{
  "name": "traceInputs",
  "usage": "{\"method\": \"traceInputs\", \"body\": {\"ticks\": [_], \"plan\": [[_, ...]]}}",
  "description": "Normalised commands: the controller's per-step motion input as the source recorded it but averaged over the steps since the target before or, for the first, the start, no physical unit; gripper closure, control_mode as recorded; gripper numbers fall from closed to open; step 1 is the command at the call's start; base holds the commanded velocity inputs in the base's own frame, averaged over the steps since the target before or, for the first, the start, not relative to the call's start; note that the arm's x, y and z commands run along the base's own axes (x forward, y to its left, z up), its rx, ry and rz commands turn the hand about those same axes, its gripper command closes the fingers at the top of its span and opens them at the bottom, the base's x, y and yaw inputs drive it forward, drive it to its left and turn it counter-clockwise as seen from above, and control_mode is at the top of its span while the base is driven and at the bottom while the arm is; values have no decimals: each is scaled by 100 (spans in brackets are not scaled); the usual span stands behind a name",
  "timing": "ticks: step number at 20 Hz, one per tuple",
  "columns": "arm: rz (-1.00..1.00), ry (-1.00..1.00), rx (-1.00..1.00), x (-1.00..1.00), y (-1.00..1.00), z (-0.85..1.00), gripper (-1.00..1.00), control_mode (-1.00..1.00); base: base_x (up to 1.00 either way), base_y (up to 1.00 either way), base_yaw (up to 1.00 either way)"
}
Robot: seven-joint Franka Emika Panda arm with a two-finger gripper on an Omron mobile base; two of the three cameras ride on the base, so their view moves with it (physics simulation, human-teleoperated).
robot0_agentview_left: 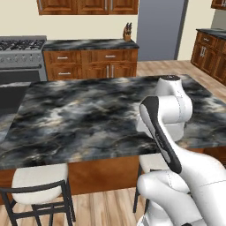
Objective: Take the fork and place it on the left side of the plate. Then take the spoon and place it on the right side of the plate. Make sure they're directly next to the plate.
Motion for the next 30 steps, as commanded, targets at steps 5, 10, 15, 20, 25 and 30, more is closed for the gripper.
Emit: {"method": "traceInputs", "body": {"ticks": [5, 10, 15, 20, 25, 30], "plan": [[0, 5, 0, 79, 0, -56, 100, -100, 0, 0, 0], [0, -3, 0, 56, 0, -24, 100, -100, 0, 0, 0], [0, -7, 0, 51, -4, -35, 100, -100, 0, 0, 0], [0, -9, 0, 47, -15, -42, 100, -100, 0, 0, 0], [0, -5, 0, 48, -12, -40, 100, -100, 0, 0, 0], [0, 0, 0, 53, -8, -36, 100, -100, 0, 0, 0]]}}
